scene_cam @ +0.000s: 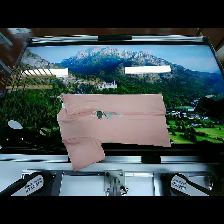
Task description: Fold the shirts.
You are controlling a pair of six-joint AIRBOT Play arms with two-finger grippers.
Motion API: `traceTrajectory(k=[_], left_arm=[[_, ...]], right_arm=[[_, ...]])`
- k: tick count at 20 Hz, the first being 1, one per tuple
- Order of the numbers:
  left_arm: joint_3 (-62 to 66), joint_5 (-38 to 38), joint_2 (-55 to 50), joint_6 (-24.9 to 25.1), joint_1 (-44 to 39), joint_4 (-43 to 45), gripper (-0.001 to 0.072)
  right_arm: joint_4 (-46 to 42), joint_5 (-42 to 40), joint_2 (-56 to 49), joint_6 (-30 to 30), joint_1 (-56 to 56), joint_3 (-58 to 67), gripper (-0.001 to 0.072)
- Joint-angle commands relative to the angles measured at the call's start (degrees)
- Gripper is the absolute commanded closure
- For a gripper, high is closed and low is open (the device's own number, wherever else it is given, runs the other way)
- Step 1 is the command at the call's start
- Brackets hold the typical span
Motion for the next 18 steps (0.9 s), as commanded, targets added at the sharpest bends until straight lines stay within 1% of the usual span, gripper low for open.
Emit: traceTrajectory(k=[1,6,8,9,10,11,12,13,15,17,18], left_arm=[[-2.1,4.3,0.2,0.0,-2.9,-1.1,0.0302],[-4.9,6.7,0.2,0.0,-3.3,-5.3,0.0305],[-5.4,7.4,0.2,0.0,-3.9,-6.8,0.0313],[-5.4,7.6,0.1,0.0,-4.8,-6.9,0.0341],[-5.4,7.7,0.1,0.0,-5.9,-6.9,0.0416],[-5.4,7.7,0.1,0.0,-7.1,-6.9,0.0519],[-5.4,7.6,0.1,0.0,-8.1,-6.9,0.0639],[-5.4,7.6,0.1,0.0,-8.8,-7.2,0.0672],[-5.4,7.2,0.1,0.0,-9.0,-7.5,0.0673],[-5.2,7.2,0.1,0.0,-8.9,-7.5,0.0673],[-5.2,7.2,0.1,0.1,-8.9,-7.5,0.0673]], right_arm=[[-0.1,0.0,0.0,0.0,0.0,0.0,0.0165],[-1.0,0.1,0.0,0.0,0.0,0.0,0.0165],[-2.9,0.1,0.0,0.7,0.0,-0.1,0.0165],[-3.8,0.0,0.0,1.0,0.0,-0.6,0.0165],[-4.2,-0.1,0.0,1.0,0.0,-1.7,0.0165],[-4.2,-0.2,0.0,1.0,0.0,-3.2,0.0165],[-3.9,-0.5,0.0,1.1,0.0,-5.4,0.0165],[-3.1,-1.0,0.0,1.0,0.0,-7.8,0.0165],[-0.1,-1.6,0.0,-1.0,0.0,-14.0,0.0164],[2.7,-0.2,0.0,-5.3,-0.2,-20.6,0.0164],[4.1,1.0,0.0,-6.0,-0.2,-23.7,0.0164]])
